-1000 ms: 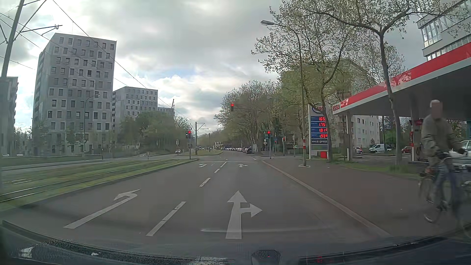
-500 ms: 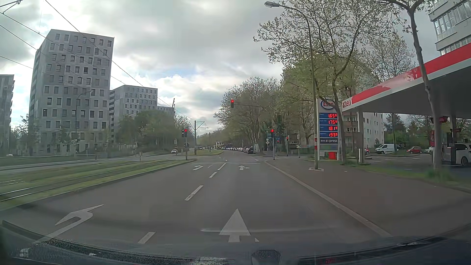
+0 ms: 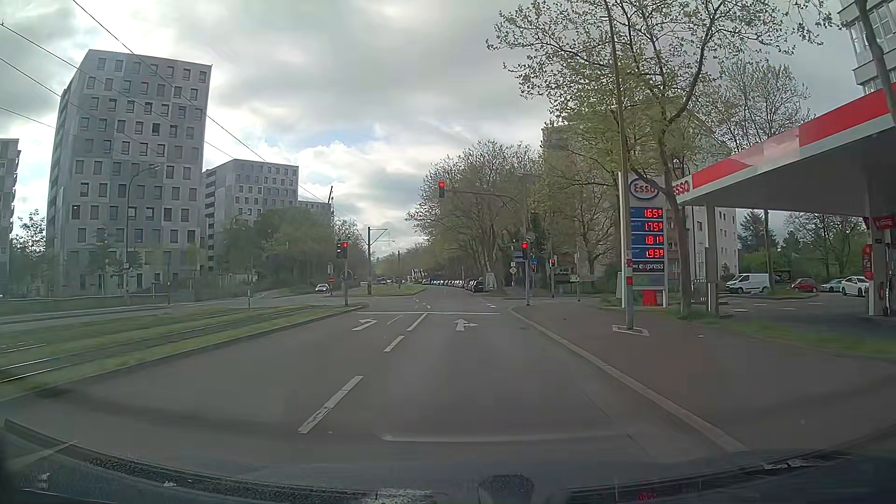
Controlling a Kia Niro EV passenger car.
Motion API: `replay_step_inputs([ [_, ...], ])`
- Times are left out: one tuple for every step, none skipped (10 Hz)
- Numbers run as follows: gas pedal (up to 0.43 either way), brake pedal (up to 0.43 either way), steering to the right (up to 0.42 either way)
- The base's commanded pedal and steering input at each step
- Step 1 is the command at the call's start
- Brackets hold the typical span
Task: Follow the waypoints while adhering to traffic rules and regulations
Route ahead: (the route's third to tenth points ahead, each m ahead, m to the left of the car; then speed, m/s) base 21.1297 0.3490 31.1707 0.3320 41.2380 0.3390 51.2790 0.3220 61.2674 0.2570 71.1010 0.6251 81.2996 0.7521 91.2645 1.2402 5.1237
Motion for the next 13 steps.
replay_step_inputs([
  [0.0,0.0,-0.004],
  [0.0,0.0,-0.004],
  [0.0,0.0,-0.003],
  [0.0,0.0,-0.003],
  [0.0,0.0,-0.003],
  [0.0,0.0,-0.003],
  [0.0,0.0,-0.003],
  [0.0,0.0,-0.003],
  [0.0,0.0,-0.003],
  [0.0,0.0,-0.003],
  [0.0,0.0,-0.002],
  [0.0,0.0,-0.001],
  [0.0,0.0,-0.001],
])
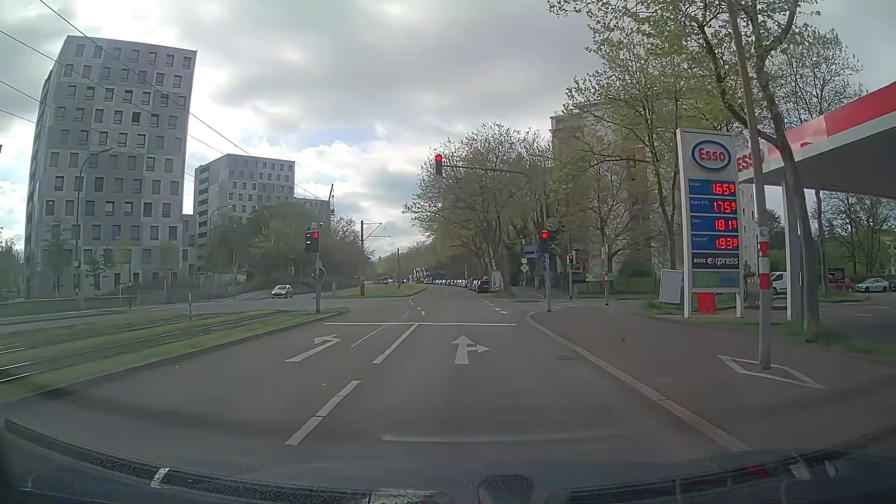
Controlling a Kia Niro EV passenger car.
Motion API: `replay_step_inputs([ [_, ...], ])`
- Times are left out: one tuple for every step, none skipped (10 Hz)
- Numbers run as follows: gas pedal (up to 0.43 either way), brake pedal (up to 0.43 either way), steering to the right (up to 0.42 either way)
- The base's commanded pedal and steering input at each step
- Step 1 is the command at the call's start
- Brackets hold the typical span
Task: Follow the waypoints while adhering to traffic rules and regulations
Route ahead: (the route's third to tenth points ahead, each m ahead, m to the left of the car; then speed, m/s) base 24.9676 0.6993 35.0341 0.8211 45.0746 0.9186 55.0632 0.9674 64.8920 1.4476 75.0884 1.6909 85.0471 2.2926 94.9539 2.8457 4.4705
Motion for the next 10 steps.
replay_step_inputs([
  [0.0,0.0,-0.001],
  [0.0,0.0,-0.001],
  [0.0,0.0,-0.001],
  [0.0,0.0,-0.001],
  [0.0,0.0,-0.001],
  [0.0,0.0,-0.001],
  [0.0,0.0,-0.001],
  [0.0,0.0,0.0],
  [0.0,0.0,0.0],
  [0.0,0.0,0.0],
])
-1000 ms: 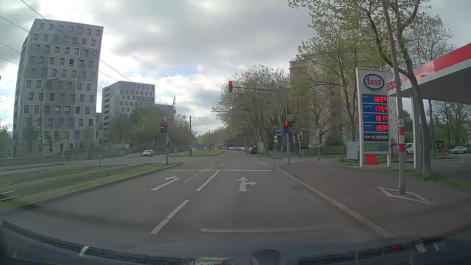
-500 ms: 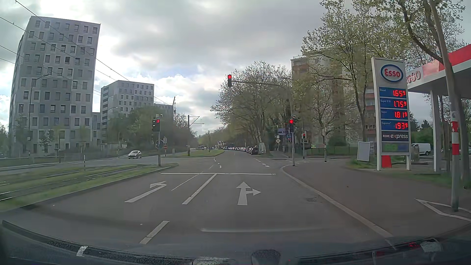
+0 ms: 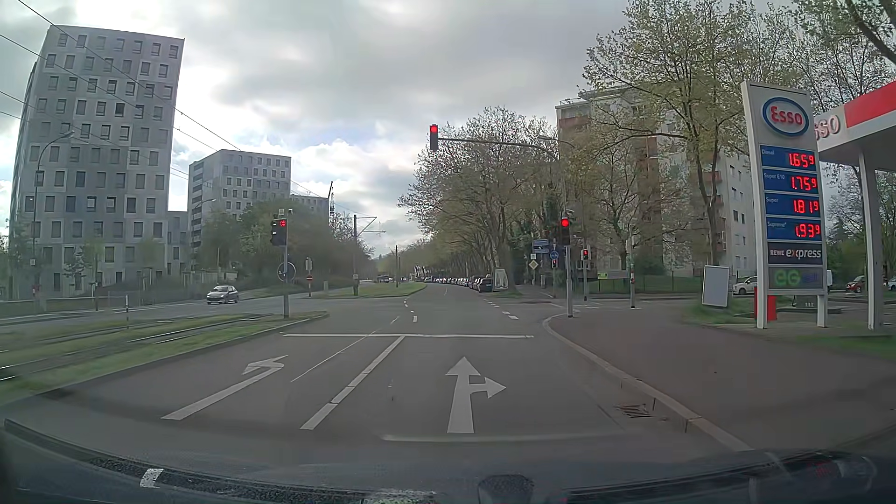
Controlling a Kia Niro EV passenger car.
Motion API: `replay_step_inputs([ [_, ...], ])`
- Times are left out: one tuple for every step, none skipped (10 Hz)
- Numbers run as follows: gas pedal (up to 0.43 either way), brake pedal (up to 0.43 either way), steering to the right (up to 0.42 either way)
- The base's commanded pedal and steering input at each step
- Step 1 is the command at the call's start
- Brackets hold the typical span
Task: Follow the waypoints while adhering to traffic rules and regulations
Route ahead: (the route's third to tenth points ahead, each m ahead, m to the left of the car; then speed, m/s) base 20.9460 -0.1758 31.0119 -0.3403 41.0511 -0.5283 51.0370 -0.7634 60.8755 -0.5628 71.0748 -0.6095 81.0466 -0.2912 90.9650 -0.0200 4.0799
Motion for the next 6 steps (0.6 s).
replay_step_inputs([
  [0.0,0.0,0.0],
  [0.0,0.0,0.0],
  [0.0,0.0,0.0],
  [0.0,0.0,0.0],
  [0.0,0.024,0.0],
  [0.0,0.061,0.0],
])
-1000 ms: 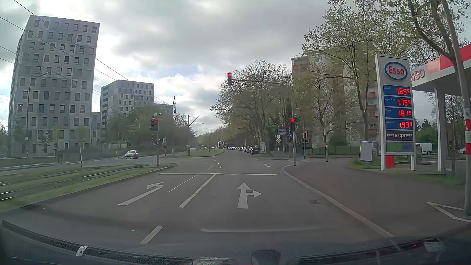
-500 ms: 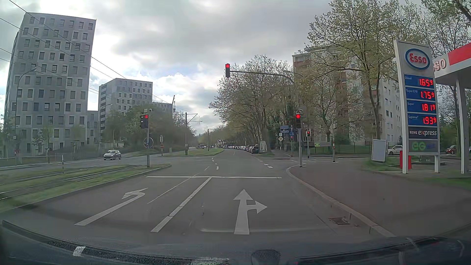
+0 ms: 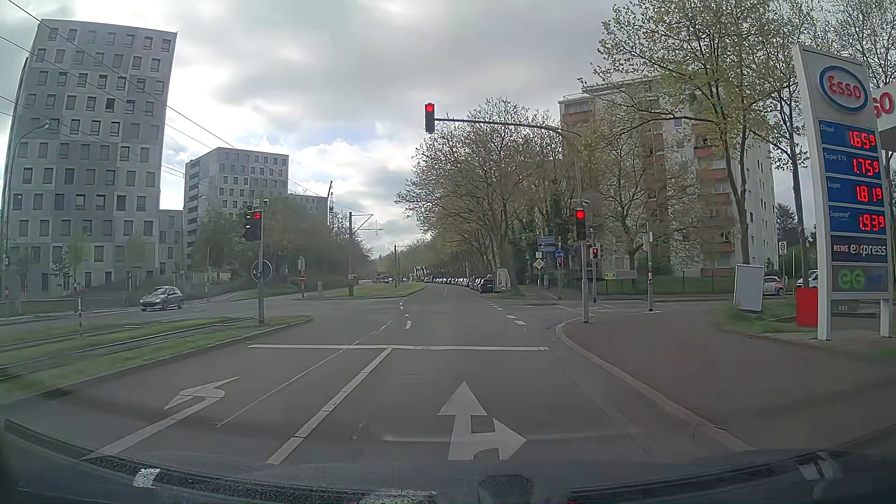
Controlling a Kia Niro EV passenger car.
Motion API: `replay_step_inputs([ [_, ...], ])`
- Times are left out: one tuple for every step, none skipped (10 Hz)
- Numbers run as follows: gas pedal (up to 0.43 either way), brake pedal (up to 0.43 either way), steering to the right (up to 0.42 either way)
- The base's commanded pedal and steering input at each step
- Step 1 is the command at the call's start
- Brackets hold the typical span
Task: Follow the waypoints while adhering to traffic rules and regulations
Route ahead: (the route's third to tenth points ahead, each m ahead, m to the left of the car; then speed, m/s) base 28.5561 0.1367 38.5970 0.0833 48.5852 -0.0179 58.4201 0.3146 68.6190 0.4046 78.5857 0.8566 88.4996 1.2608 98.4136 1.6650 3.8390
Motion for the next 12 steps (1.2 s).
replay_step_inputs([
  [0.0,0.098,0.0],
  [0.0,0.116,0.0],
  [0.0,0.128,0.0],
  [0.0,0.128,0.0],
  [0.0,0.14,0.0],
  [0.0,0.14,0.0],
  [0.0,0.11,0.0],
  [0.0,0.006,0.0],
  [0.0,0.0,0.0],
  [0.0,0.0,0.0],
  [0.0,0.0,0.0],
  [0.0,0.0,0.0],
])
